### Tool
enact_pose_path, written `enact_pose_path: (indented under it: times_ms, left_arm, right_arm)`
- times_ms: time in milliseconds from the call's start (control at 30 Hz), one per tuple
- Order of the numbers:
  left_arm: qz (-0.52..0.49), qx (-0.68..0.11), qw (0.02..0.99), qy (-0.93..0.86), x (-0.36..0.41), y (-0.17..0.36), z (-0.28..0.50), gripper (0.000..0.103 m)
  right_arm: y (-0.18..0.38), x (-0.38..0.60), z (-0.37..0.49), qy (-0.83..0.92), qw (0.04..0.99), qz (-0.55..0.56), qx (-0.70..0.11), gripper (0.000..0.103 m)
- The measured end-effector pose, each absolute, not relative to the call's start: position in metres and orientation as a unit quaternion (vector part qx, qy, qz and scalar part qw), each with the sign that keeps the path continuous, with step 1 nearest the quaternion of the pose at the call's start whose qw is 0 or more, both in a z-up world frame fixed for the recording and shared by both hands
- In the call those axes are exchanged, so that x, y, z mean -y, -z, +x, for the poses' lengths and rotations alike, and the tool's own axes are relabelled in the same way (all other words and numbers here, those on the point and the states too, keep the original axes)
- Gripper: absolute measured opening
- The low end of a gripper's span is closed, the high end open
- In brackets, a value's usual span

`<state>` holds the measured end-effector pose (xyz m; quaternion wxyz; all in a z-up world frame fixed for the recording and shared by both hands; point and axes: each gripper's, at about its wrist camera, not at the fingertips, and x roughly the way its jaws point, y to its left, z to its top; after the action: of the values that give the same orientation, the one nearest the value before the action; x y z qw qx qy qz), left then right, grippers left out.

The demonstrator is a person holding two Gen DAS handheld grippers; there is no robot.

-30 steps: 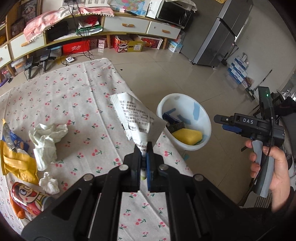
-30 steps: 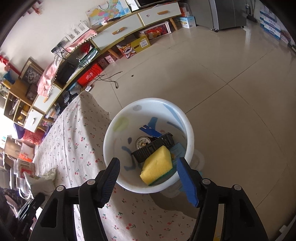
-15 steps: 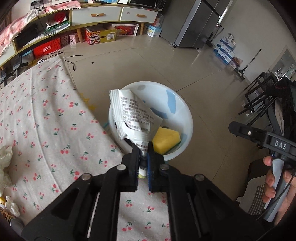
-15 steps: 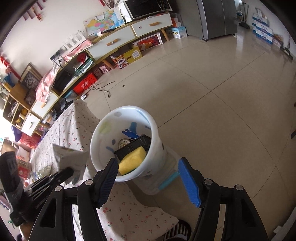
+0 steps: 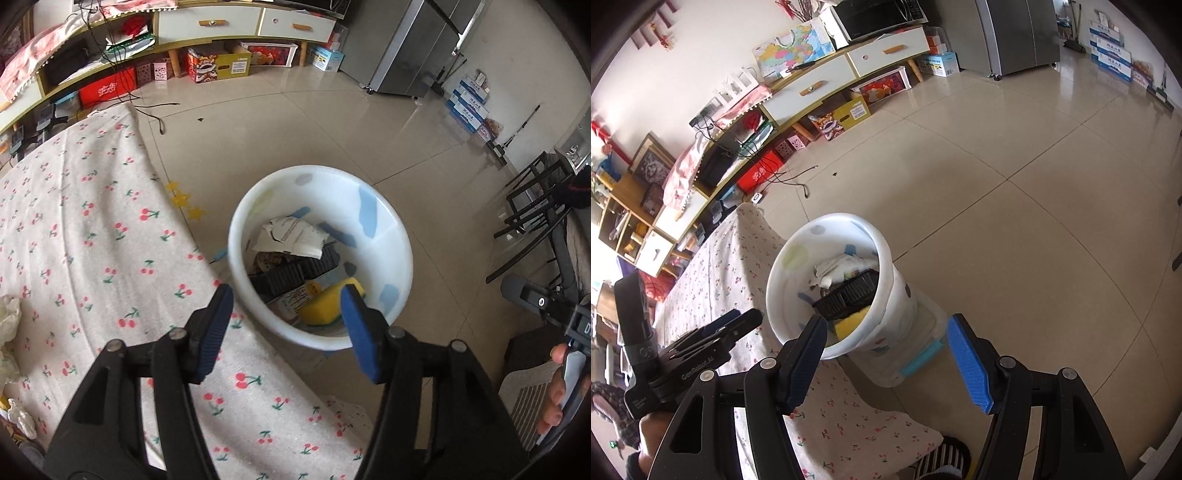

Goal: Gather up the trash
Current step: 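Carry the white packet over the white bin and open the left gripper, then move both grippers back over the remaining trash on the table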

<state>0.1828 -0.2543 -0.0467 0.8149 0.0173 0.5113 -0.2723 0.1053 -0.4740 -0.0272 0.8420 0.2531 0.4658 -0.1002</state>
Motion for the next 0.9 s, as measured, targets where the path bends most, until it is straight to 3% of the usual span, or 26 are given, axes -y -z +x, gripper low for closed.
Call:
enact_pose_path:
  times_ms: [167,900]
  left_arm:
    - [0.011,-0.506,0.822,0.26,0.224,0.039,0.177,0.075]
    - [-0.004,-0.492,0.856,0.158,0.075,0.015,0.14,0.095]
  right_arm:
    - [0.025,0.466,0.109,0.094,0.844,0.246,-0.467,0.069]
    - [0.003,0.381,0.122,0.043,0.86,0.198,-0.469,0.078]
